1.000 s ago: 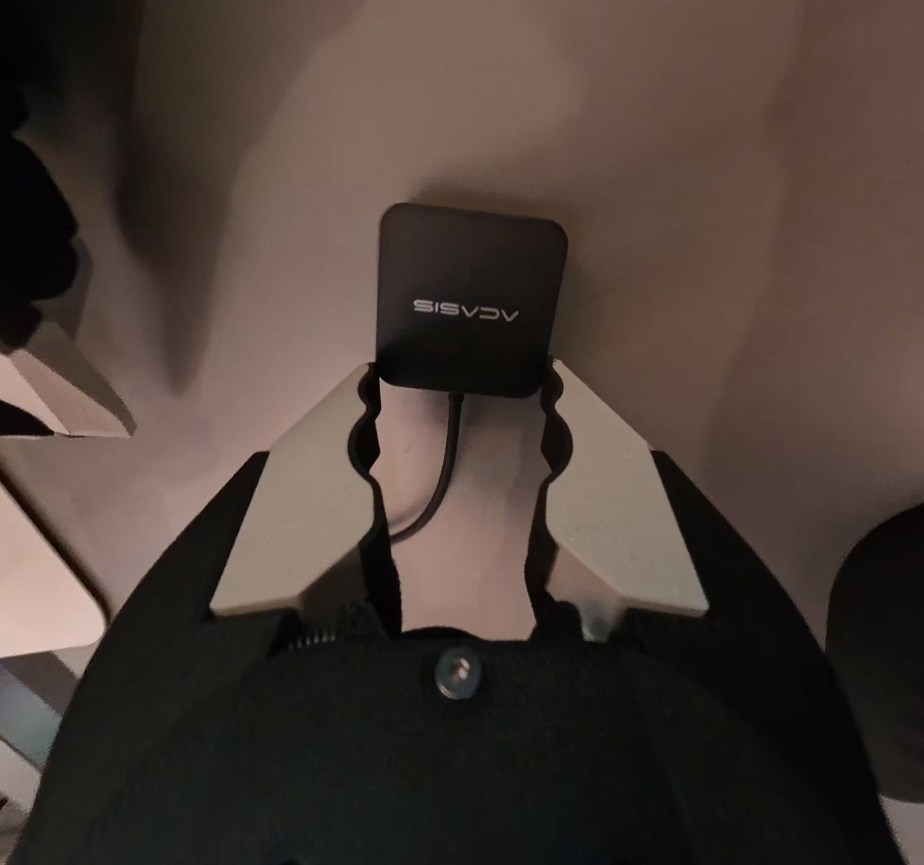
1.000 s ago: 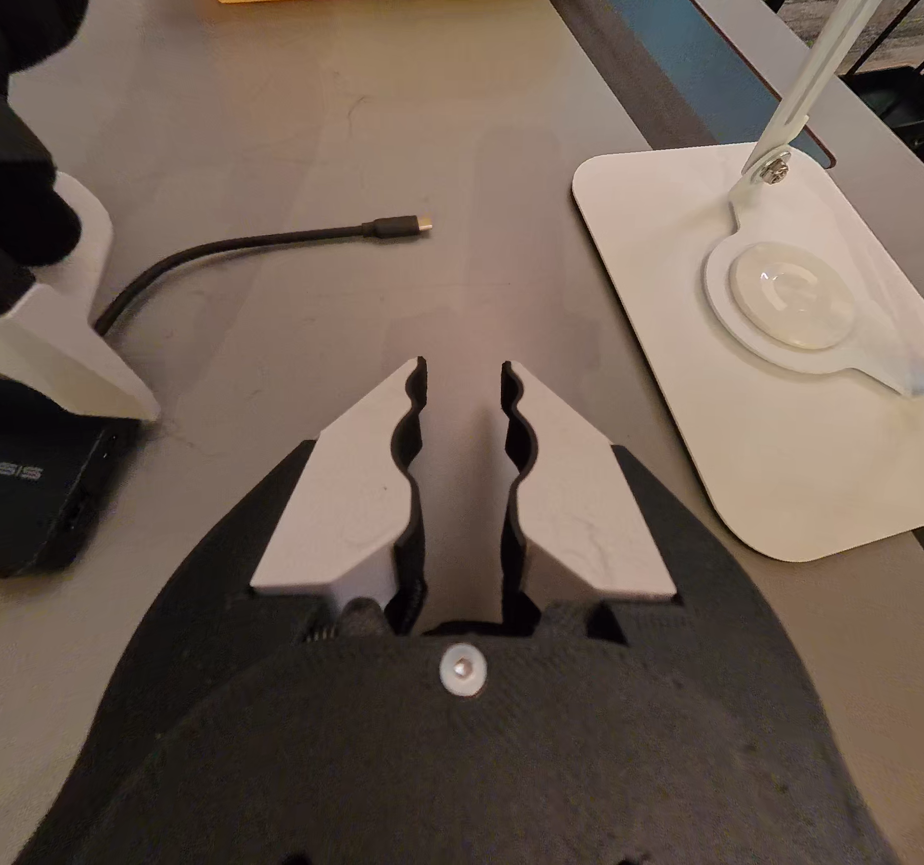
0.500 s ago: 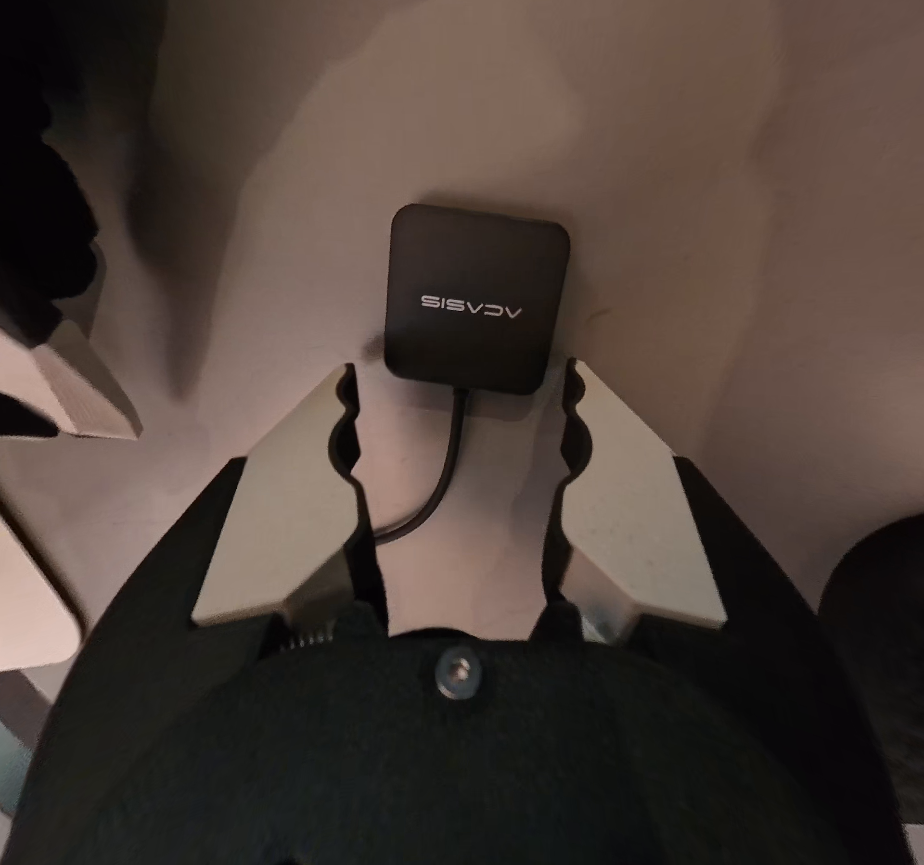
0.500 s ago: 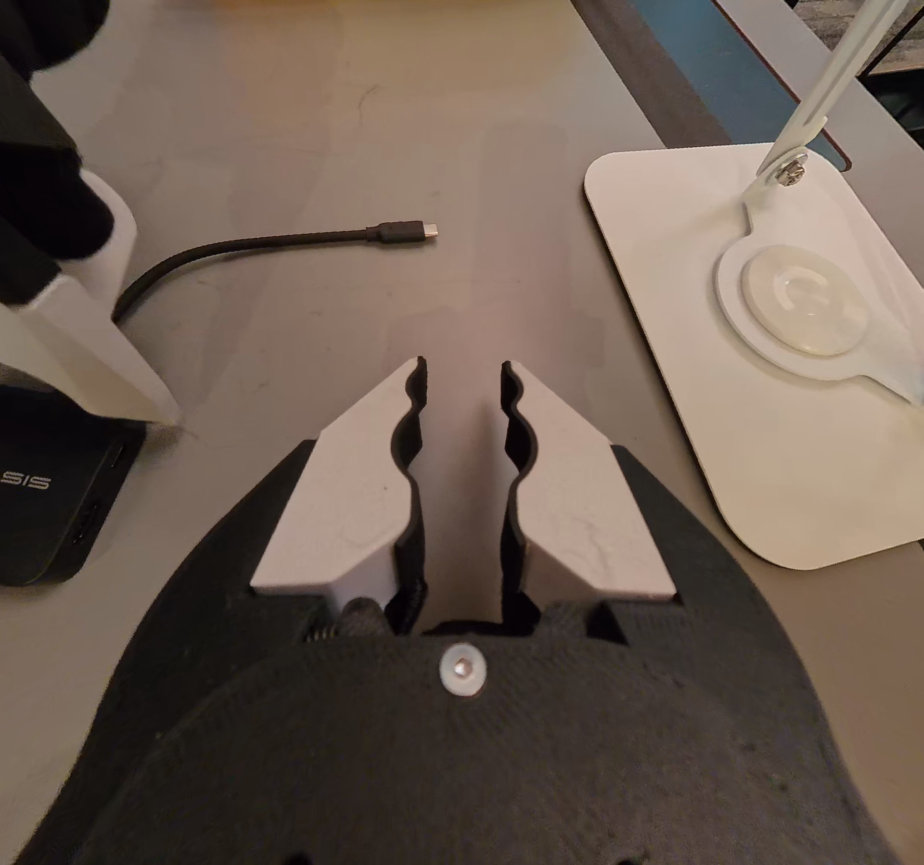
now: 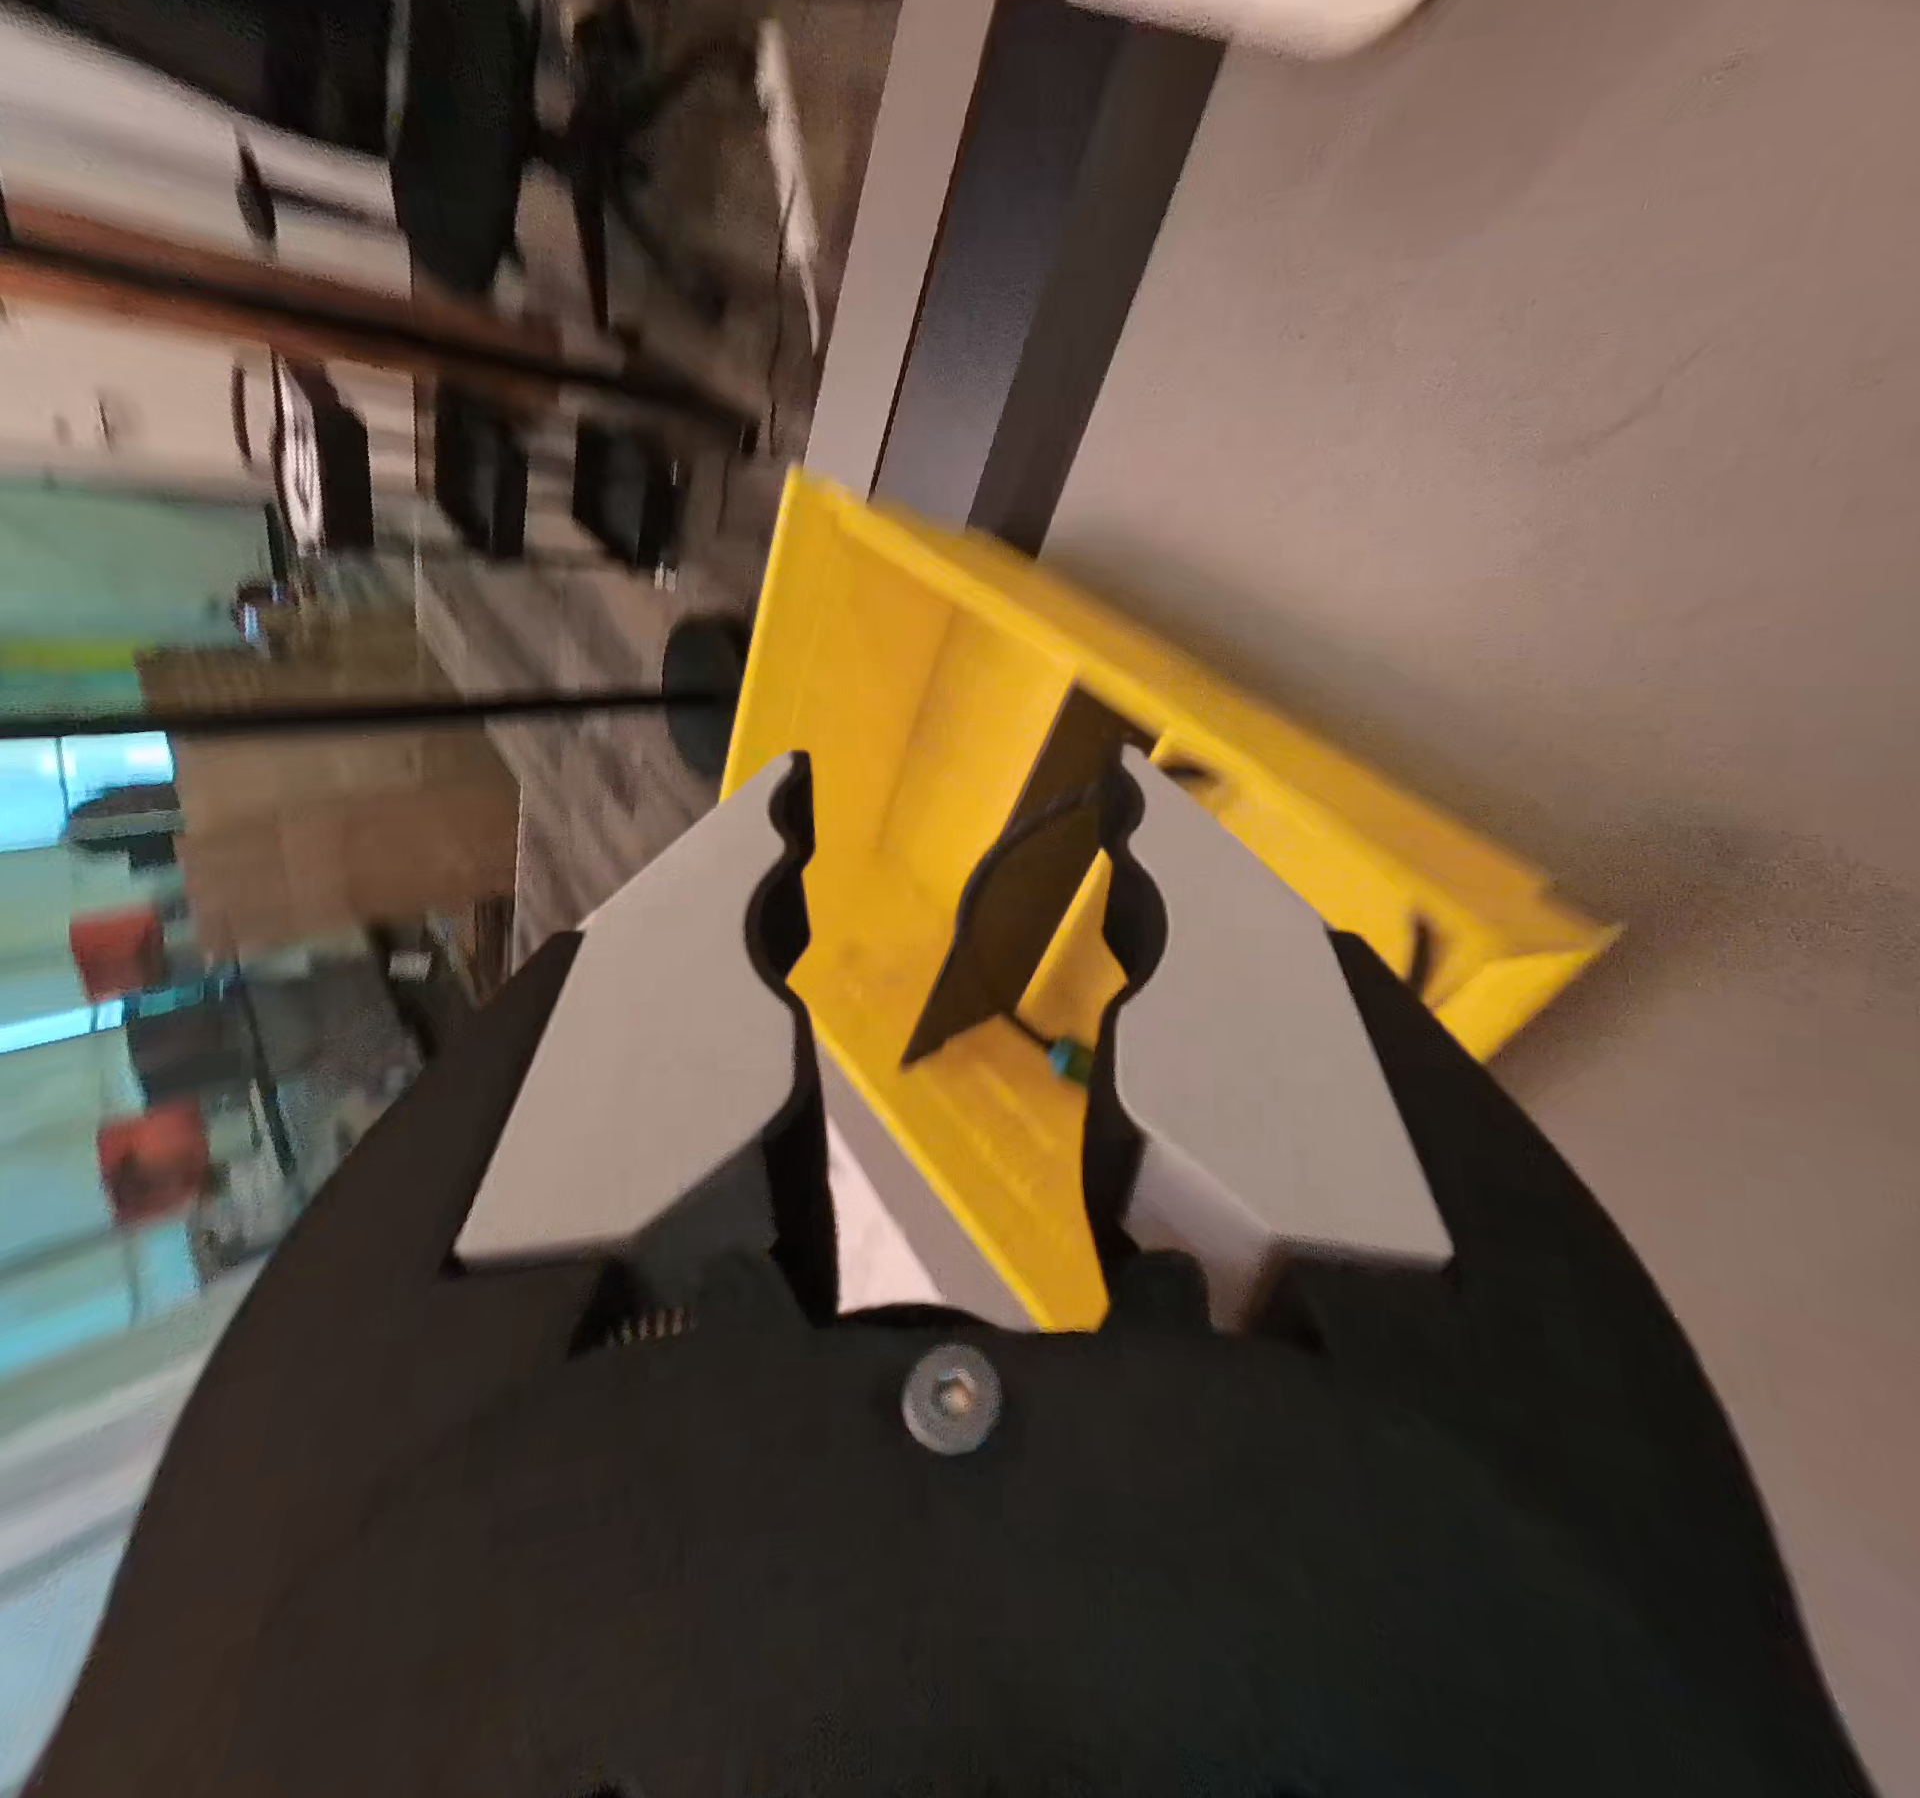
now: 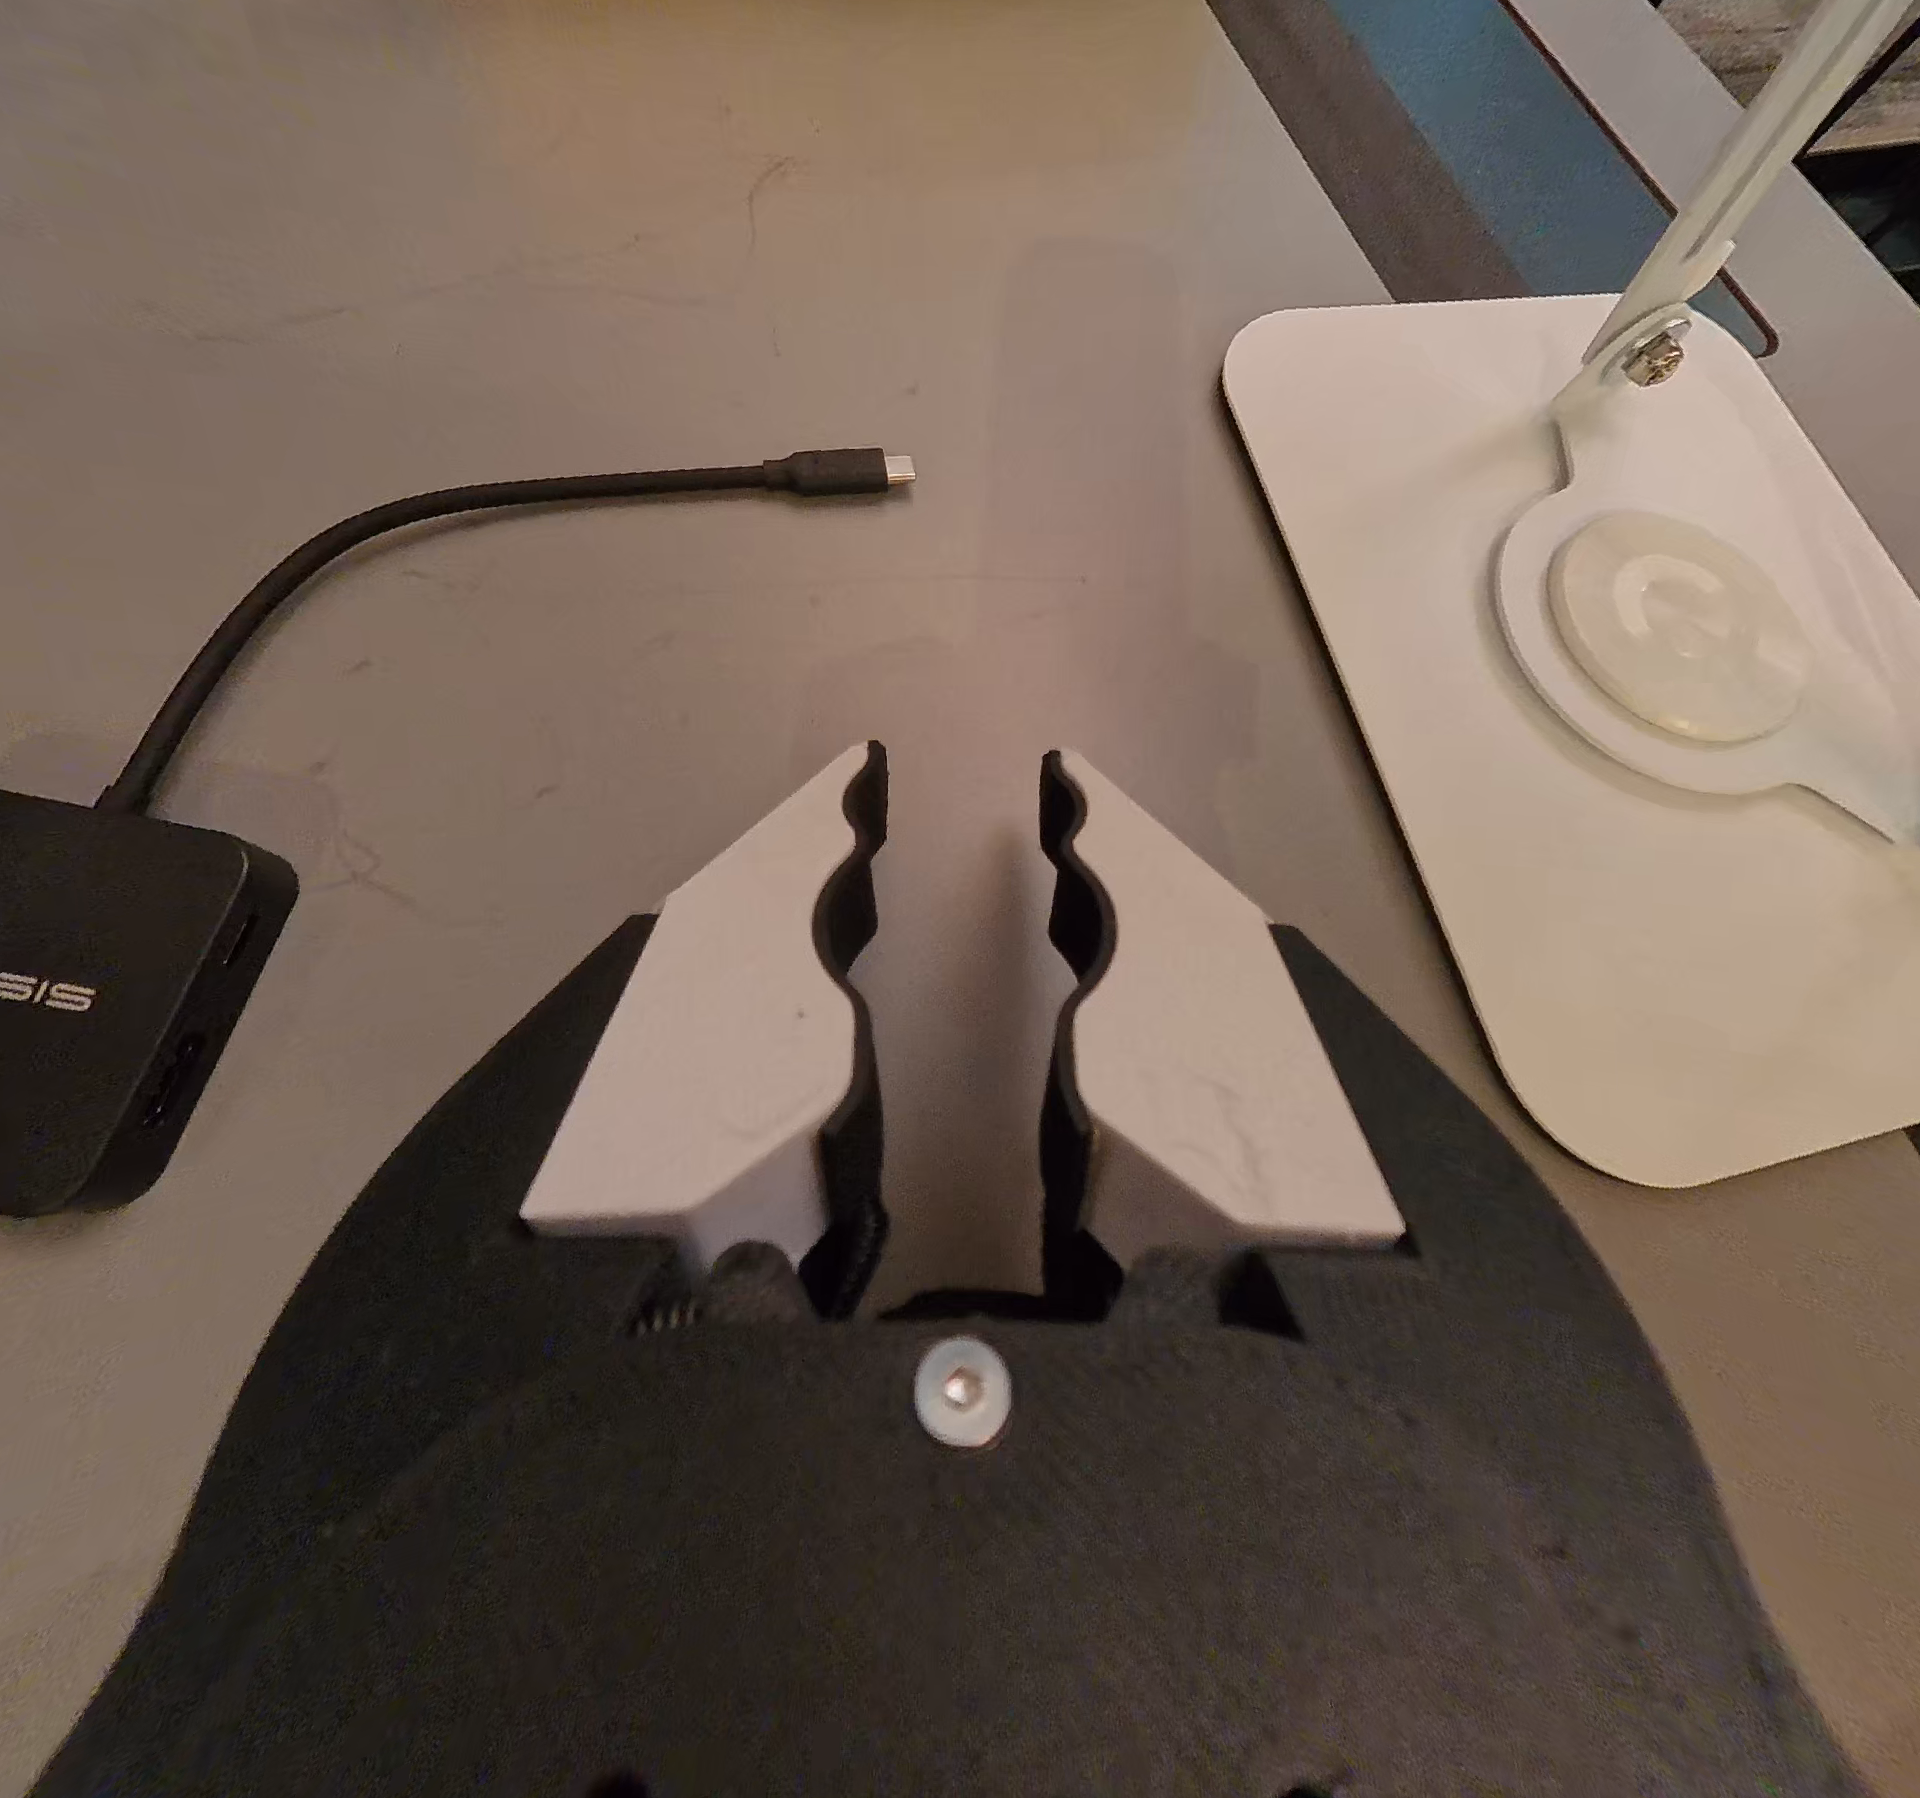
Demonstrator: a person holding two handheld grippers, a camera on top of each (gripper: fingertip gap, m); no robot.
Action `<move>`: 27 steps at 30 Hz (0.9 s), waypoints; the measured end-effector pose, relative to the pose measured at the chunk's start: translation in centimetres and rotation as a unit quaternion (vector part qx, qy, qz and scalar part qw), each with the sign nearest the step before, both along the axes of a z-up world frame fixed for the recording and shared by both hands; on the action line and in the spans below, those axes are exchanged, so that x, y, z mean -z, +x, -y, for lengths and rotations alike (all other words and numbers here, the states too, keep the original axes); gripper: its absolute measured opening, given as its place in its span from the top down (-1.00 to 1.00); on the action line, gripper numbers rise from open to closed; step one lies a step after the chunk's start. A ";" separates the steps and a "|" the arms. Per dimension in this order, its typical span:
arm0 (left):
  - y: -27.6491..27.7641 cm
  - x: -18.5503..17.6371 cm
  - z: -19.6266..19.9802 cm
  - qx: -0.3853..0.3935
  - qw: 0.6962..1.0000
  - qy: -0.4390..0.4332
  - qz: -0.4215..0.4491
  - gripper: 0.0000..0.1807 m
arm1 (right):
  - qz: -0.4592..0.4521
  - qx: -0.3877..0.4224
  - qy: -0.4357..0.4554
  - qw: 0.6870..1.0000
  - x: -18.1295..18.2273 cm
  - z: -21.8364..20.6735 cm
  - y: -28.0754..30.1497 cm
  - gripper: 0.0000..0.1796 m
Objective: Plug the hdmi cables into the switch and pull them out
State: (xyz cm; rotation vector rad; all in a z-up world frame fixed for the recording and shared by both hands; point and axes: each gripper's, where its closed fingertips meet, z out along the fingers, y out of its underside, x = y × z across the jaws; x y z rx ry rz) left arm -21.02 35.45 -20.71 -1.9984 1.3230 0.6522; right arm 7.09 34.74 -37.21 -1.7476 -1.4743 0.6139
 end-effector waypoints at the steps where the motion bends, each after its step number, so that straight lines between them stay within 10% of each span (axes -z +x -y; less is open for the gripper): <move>1: -2.3 0.9 -0.6 -0.021 1.000 -0.009 -0.015 0.40 | 0.000 0.000 0.001 1.000 0.0 0.0 0.0 0.69; 15: -9.3 11.1 -4.7 -0.074 0.991 -0.089 -0.071 0.80 | 0.003 0.000 0.003 1.000 0.1 0.0 0.0 0.69; 27: -10.7 6.9 -4.4 -0.088 0.993 0.018 -0.072 0.93 | 0.005 -0.001 0.003 1.000 0.1 0.0 0.0 0.69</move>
